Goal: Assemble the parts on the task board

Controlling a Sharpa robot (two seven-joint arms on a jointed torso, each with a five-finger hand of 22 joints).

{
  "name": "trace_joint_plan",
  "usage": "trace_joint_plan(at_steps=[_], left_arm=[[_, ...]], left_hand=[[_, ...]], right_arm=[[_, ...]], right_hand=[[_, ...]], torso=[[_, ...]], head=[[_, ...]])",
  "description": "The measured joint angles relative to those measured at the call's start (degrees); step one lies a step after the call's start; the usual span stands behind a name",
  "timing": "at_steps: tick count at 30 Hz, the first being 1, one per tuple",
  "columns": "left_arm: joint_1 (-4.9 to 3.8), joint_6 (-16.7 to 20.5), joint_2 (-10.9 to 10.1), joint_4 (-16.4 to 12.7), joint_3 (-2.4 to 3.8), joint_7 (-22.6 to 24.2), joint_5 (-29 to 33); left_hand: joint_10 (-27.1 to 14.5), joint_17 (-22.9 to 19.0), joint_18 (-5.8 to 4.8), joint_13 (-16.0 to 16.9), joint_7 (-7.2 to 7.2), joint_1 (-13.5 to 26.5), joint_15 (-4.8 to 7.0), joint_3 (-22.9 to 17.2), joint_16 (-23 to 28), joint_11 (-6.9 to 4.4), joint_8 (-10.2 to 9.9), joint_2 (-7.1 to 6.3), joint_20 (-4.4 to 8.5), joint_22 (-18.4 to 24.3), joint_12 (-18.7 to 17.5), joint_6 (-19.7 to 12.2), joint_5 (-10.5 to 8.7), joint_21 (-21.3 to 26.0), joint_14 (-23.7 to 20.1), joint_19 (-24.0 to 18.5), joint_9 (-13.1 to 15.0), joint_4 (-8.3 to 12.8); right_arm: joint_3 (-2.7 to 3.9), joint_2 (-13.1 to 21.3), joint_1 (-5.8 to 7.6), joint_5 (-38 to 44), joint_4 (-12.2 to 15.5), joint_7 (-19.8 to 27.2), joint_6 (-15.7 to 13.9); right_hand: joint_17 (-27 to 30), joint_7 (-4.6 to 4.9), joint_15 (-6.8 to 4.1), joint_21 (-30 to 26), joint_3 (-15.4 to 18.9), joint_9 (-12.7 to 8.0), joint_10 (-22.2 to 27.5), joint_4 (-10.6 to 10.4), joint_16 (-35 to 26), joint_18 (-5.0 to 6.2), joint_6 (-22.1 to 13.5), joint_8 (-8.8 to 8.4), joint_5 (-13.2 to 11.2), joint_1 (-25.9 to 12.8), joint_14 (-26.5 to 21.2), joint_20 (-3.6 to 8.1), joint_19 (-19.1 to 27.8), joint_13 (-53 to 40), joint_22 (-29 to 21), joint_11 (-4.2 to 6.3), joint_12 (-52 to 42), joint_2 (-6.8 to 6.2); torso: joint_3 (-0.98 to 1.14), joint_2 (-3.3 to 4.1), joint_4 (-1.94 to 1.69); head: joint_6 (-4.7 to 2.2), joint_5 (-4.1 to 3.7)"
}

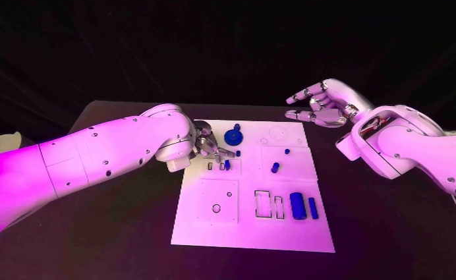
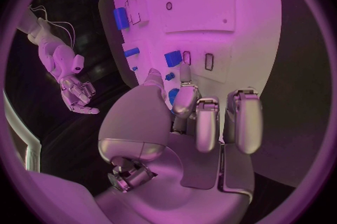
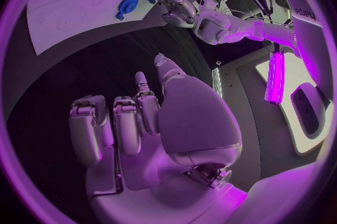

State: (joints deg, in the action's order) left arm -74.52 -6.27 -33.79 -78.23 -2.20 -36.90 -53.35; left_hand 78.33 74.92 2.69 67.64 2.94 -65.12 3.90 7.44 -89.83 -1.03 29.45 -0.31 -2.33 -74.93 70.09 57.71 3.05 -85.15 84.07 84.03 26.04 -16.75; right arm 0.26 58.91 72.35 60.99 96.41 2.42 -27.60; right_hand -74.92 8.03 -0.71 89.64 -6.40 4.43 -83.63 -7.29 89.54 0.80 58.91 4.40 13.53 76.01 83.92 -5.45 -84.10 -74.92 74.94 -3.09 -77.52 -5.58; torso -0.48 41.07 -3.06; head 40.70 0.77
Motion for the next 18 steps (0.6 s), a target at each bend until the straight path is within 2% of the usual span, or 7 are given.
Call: trace_joint_plan(at_steps=[7,18], left_arm=[[0.0,-0.7,1.7,2.0,-0.51,-0.1,-0.4],[0.0,-1.5,2.8,2.9,-0.63,-0.1,-0.6]], left_hand=[[0.0,0.0,0.0,0.0,0.0,-0.2,0.0,0.0,0.0,0.0,0.0,0.24,0.0,0.0,0.0,0.0,0.0,0.0,0.0,0.0,0.3,0.0],[0.1,0.0,0.01,0.0,-0.2,-0.9,0.15,0.0,0.0,-0.13,0.8,0.88,0.0,0.0,0.0,-0.2,0.0,-0.3,-0.1,0.0,1.5,0.0]], right_arm=[[0.0,0.0,-0.01,0.5,0.0,-0.2,0.0],[-0.01,-0.3,-0.05,0.8,-0.2,-0.2,0.0]], right_hand=[[0.0,0.0,0.0,0.0,0.1,0.0,0.0,-0.1,0.0,0.0,0.0,0.0,0.0,0.0,0.0,0.0,0.0,0.0,0.0,0.0,0.0,0.0],[0.0,0.0,0.0,0.0,0.1,0.0,0.0,-0.1,0.0,0.0,0.0,0.0,0.0,-0.3,0.0,0.0,0.0,0.0,0.0,0.0,0.0,0.25]], torso=[[0.01,-0.03,0.03],[0.03,0.01,0.05]], head=[[0.07,0.09],[0.37,0.09]])
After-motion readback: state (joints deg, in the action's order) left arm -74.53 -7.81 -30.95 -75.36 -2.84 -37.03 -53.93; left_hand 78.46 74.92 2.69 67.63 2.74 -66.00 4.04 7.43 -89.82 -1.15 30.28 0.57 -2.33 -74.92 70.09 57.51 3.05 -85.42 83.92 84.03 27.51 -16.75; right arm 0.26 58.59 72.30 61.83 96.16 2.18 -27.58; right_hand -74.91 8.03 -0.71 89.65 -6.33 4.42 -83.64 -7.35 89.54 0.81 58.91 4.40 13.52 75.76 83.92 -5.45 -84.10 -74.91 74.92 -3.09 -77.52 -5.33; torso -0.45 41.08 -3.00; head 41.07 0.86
